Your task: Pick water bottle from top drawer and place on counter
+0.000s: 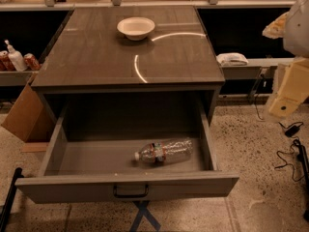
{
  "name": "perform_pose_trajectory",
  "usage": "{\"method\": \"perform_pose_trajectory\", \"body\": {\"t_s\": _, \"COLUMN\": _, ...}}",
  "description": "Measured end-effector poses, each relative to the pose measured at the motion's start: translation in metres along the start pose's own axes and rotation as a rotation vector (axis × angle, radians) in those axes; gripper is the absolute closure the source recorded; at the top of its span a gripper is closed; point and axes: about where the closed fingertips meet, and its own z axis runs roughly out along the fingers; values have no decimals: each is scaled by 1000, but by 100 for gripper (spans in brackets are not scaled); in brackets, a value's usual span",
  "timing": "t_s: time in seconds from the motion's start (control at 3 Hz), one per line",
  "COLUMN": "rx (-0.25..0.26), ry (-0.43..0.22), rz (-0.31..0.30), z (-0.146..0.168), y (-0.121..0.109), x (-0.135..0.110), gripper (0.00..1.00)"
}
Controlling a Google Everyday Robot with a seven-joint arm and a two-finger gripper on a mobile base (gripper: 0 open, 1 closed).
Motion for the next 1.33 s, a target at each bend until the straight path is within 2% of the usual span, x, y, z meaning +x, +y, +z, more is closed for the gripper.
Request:
{"method": "perform_pose_trajectory", "body": {"t_s": 0.33, "rx": -1, "ry": -3, "rz": -2, "z": 0, "y": 0, "x": 0, "gripper": 0}}
{"method": "perform_pose_trajectory", "body": {"t_s": 0.67, "rx": -53, "ry": -52, "rz": -20, "z": 25, "y": 11, "x": 5, "gripper": 0}}
{"method": "perform_pose_trajectory", "body": {"t_s": 1.33, "rx": -239, "ry": -151, "rz": -61, "z": 106, "y": 52, "x": 9, "gripper": 0}}
